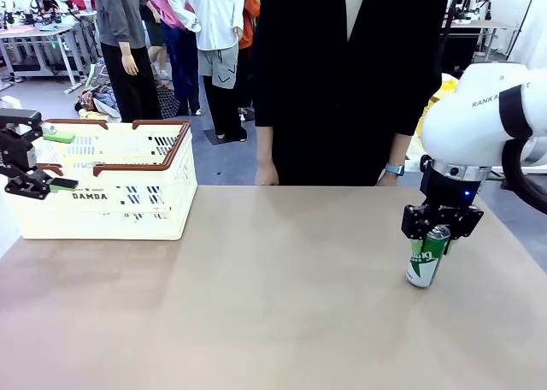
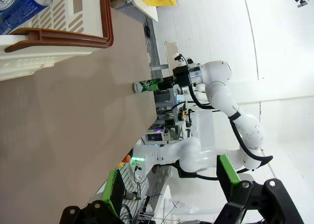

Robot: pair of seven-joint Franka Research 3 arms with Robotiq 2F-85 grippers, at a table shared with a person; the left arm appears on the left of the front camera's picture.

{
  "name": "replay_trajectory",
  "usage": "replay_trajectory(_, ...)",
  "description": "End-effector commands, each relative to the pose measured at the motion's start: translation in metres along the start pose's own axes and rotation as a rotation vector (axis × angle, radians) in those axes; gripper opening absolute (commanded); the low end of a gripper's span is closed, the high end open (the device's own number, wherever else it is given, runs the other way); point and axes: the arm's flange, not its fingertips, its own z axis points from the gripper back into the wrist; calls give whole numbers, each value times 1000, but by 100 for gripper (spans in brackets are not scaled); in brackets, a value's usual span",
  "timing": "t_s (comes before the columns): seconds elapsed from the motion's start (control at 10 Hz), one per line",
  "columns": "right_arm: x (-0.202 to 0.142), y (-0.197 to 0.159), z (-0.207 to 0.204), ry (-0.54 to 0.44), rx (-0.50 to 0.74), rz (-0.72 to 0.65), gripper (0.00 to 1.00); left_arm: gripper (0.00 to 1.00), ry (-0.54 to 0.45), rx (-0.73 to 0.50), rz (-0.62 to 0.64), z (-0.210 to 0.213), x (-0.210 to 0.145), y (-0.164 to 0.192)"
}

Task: Place the drinks into the Shopping basket.
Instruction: Pick up one drink and place it into the Shopping basket.

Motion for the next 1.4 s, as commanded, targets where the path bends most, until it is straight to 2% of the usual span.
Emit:
replay_trajectory(0.0, -5, 14, 41, -23, -41, 10, 0, 100, 4, -8, 3, 2, -1, -3)
replay_trajectory(0.1, -9, 41, 85, 22, -87, 48, 0, 100, 4, -8, 3, 2, -1, -3)
replay_trajectory(0.2, -12, 70, 112, 4, -136, 104, 0, 100, 4, -8, 3, 2, -1, -3)
replay_trajectory(0.3, -7, 113, 134, 6, -112, 212, 0, 100, 4, -8, 3, 2, -1, -3)
replay_trajectory(0.5, 9, 221, 148, -38, -100, 424, 0, 100, 4, -8, 3, 2, -1, -3)
replay_trajectory(0.7, 6, 311, 128, -79, -48, 643, 0, 100, 4, -8, 3, 2, -1, -3)
replay_trajectory(0.8, 6, 341, 108, -96, -19, 748, 0, 100, 4, -8, 3, 2, -1, -3)
replay_trajectory(0.9, 6, 364, 78, -58, 4, 828, 0, 100, 4, -8, 3, 2, -1, -3)
replay_trajectory(1.0, 8, 374, 54, -26, -2, 860, 0, 100, 4, -8, 3, 2, -1, -3)
replay_trajectory(1.2, 10, 382, 21, -28, -74, 860, 0, 100, 4, -8, 3, 2, -1, -3)
replay_trajectory(1.3, 9, 381, 2, 22, -75, 896, 0, 100, 4, -8, 3, 2, -1, -3)
